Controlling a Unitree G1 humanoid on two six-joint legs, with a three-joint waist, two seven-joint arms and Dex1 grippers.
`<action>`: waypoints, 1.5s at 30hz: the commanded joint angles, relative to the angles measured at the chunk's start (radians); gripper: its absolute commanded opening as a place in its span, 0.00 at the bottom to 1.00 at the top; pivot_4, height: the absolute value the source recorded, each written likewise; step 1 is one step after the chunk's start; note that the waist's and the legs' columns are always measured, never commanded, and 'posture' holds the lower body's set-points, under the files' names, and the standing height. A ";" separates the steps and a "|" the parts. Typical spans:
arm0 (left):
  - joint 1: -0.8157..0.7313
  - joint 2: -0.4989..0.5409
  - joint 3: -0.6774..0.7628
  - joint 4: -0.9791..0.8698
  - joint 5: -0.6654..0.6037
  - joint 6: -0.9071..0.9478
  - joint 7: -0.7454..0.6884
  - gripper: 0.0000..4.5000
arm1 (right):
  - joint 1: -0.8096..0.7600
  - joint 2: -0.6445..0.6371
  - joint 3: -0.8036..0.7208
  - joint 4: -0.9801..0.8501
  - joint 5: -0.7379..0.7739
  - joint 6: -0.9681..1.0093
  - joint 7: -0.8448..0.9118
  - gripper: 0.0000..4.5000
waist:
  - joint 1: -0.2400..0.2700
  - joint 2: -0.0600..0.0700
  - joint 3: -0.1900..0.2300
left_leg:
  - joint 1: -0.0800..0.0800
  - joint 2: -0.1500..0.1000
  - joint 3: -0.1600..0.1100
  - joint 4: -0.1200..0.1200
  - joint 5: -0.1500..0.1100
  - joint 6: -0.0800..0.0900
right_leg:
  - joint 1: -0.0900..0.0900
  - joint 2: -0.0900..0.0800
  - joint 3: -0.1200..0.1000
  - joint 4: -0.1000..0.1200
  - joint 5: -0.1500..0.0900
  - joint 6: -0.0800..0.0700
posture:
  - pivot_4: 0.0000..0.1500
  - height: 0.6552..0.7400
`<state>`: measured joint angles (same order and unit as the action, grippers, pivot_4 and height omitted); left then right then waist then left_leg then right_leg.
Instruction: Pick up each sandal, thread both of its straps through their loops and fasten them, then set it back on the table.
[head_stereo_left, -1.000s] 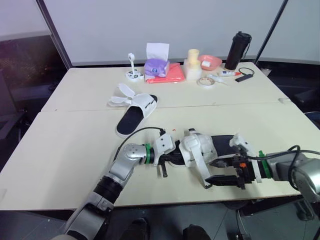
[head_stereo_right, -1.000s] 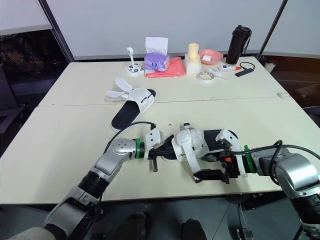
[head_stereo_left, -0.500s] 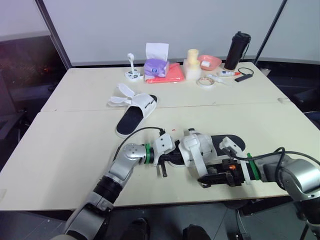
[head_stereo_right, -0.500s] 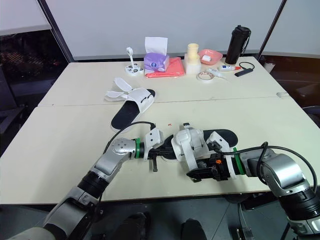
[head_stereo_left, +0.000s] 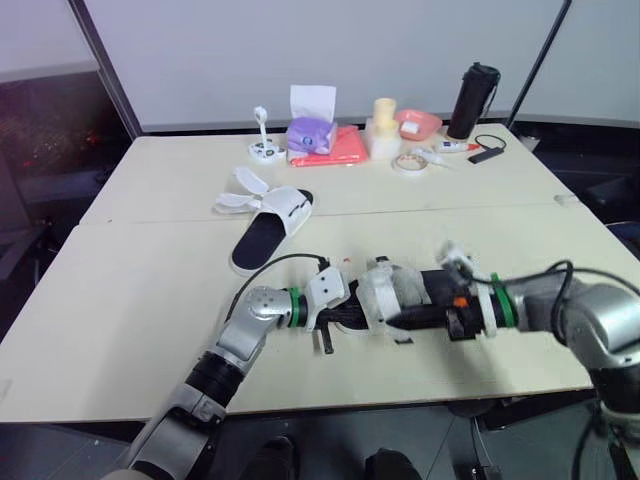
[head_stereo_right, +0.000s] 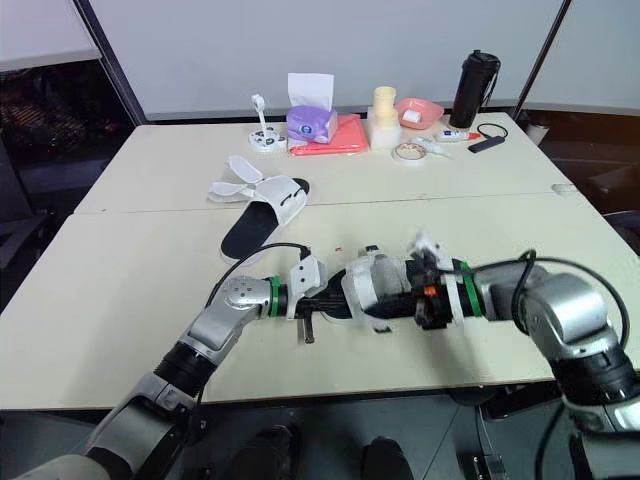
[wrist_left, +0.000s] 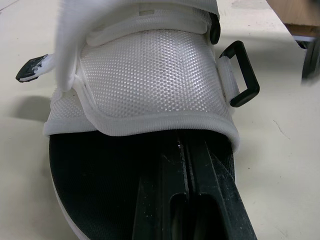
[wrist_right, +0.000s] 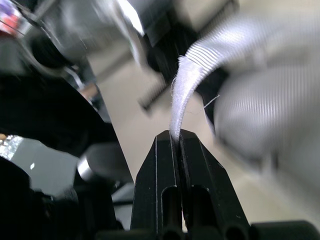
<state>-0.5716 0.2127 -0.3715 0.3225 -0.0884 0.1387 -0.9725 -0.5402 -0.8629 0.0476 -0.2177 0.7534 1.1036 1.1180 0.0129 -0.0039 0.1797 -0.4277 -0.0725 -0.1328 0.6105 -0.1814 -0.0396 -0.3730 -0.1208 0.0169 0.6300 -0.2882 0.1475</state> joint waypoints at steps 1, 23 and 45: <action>0.014 0.009 -0.021 0.058 0.047 0.020 0.018 0.00 | -0.101 0.020 -0.006 0.073 0.025 0.026 0.021 0.01 | 0.000 0.000 0.000 | 0.000 0.000 0.000 0.000 0.000 0.000 | 0.000 0.000 0.000 0.000 0.000 0.000 | 1.00 1.00; 0.041 0.016 -0.011 0.026 0.042 0.029 0.049 0.00 | -0.262 0.094 0.199 0.397 -0.185 -0.112 0.215 0.01 | -0.002 0.000 0.000 | 0.000 -0.001 0.001 -0.001 0.000 0.000 | -0.001 0.000 0.000 0.001 0.001 0.001 | 1.00 1.00; 0.042 0.012 -0.015 0.026 0.040 0.032 0.052 0.00 | -0.224 0.118 0.226 0.490 -0.352 -0.339 0.245 0.01 | -0.001 0.000 0.000 | 0.000 -0.001 0.001 -0.001 0.000 0.000 | 0.000 0.000 0.000 0.001 0.001 0.001 | 1.00 1.00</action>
<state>-0.5533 0.2104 -0.3737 0.3052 -0.0884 0.1289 -0.9417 -0.7641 -0.7472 0.2654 0.2621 0.4222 0.7719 1.3517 0.0120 -0.0037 0.1797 -0.4275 -0.0738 -0.1321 0.6099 -0.1814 -0.0398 -0.3734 -0.1206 0.0168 0.6305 -0.2876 0.1489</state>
